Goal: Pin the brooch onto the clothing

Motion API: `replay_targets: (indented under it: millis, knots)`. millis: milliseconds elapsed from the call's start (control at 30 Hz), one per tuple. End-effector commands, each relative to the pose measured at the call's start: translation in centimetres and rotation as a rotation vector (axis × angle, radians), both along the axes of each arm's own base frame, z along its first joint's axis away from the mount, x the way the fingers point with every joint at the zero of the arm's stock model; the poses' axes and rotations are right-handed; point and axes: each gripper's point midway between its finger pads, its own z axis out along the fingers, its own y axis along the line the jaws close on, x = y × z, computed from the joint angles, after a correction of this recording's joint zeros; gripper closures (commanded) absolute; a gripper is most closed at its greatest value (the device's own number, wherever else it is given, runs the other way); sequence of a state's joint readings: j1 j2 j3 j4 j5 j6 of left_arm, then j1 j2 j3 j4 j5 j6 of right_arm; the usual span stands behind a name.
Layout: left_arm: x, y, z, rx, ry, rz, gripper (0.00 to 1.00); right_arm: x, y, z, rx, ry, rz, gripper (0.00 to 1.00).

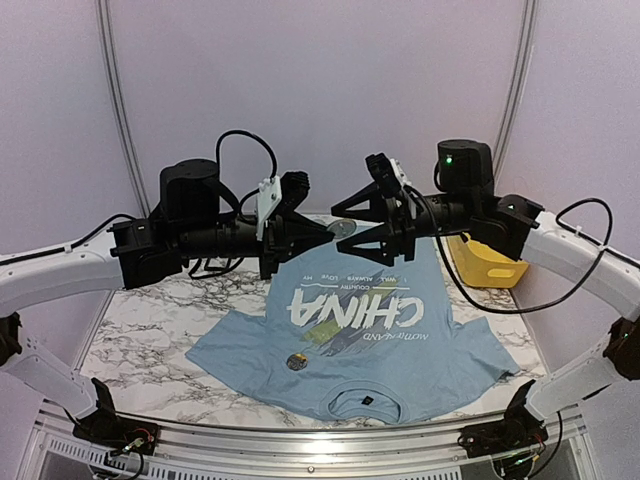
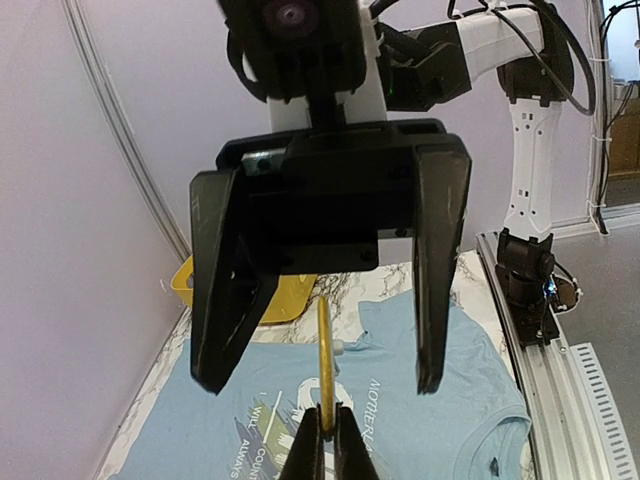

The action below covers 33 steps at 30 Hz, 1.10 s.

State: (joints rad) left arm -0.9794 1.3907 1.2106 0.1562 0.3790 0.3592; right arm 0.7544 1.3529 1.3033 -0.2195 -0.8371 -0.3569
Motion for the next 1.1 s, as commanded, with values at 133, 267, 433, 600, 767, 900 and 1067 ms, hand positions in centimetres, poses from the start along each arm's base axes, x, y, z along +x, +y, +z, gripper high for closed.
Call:
replay_targets:
  millis: [133, 267, 433, 600, 767, 900, 1067]
  knots:
    - [-0.8, 0.1, 2.9, -0.069, -0.022, -0.031, 1.00, -0.7, -1.5, 2.2, 0.032, -0.095, -0.054, 0.46]
    - [-1.0, 0.3, 3.1, -0.075, -0.024, -0.034, 1.00, 0.1, -1.4, 1.2, -0.002, -0.091, -0.085, 0.55]
    - [-1.1, 0.3, 3.1, -0.075, -0.019, -0.039, 1.00, 0.6, -1.0, 1.1, 0.006, -0.067, -0.097, 0.48]
    - [-1.0, 0.2, 3.0, -0.073, -0.018, -0.039, 1.00, 1.0, -0.6, 1.1, 0.015, -0.052, -0.098, 0.61]
    - [-1.1, 0.3, 3.1, -0.075, -0.022, -0.042, 1.00, 1.1, -0.5, 1.0, 0.011, -0.052, -0.105, 0.74]
    - [-1.3, 0.3, 3.1, -0.076, -0.024, -0.049, 1.00, 1.4, -0.6, 0.8, 0.005, -0.054, -0.122, 0.81]
    - [-1.5, 0.0, 3.2, -0.078, -0.024, -0.069, 1.00, 3.0, -0.4, 0.5, -0.001, -0.044, -0.200, 0.91]
